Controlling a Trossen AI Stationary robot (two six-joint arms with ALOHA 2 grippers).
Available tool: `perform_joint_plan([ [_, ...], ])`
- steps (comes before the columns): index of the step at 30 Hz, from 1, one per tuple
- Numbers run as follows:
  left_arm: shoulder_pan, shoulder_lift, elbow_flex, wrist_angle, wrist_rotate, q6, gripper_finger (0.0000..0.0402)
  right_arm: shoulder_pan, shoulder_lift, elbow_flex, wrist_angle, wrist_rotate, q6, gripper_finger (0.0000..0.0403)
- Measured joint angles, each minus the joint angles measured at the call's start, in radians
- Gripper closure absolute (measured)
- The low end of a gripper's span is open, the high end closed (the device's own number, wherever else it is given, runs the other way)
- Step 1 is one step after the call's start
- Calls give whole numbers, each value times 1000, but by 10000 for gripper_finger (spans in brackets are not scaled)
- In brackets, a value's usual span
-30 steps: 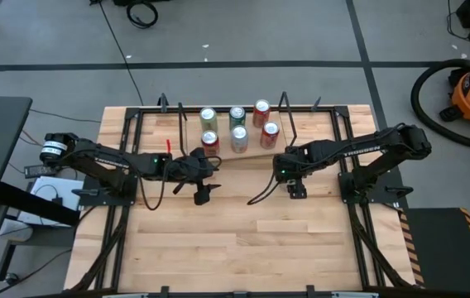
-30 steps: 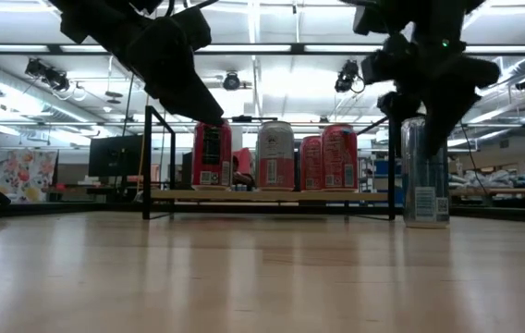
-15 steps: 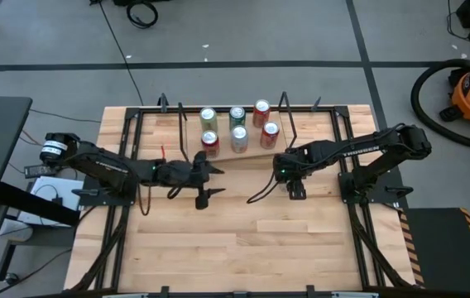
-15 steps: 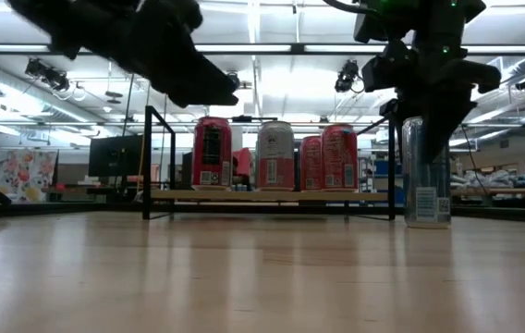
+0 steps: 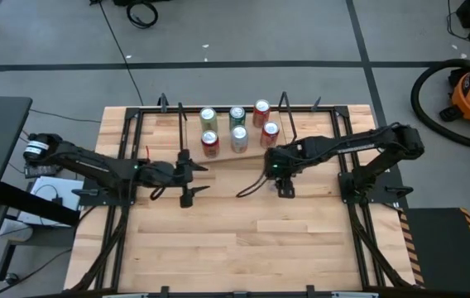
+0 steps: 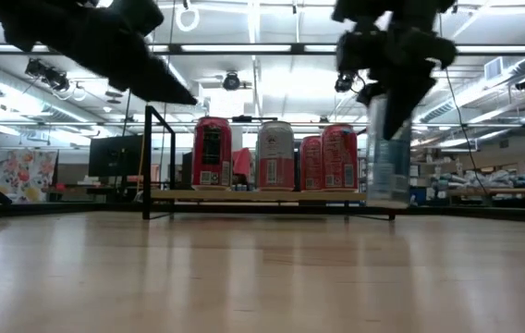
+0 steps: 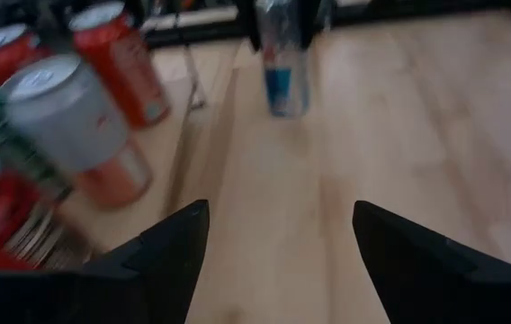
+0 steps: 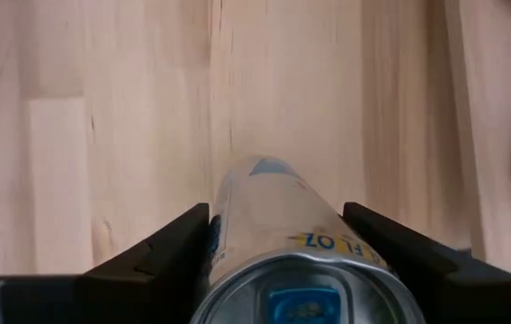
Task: Place canned beverage on shelf
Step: Put the blue soda can on the shelf
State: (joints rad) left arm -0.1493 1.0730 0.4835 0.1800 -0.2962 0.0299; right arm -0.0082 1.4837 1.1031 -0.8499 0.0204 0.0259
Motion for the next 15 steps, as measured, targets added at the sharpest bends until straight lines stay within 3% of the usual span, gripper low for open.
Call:
perform_joint_plan([
  [5, 1, -58, 0, -135, -72, -49, 116, -2, 158, 188, -37, 1, -92, 152],
  [15, -1, -60, 0, -209, -76, -213, 116, -6, 404, 572, -229, 10, -260, 152],
])
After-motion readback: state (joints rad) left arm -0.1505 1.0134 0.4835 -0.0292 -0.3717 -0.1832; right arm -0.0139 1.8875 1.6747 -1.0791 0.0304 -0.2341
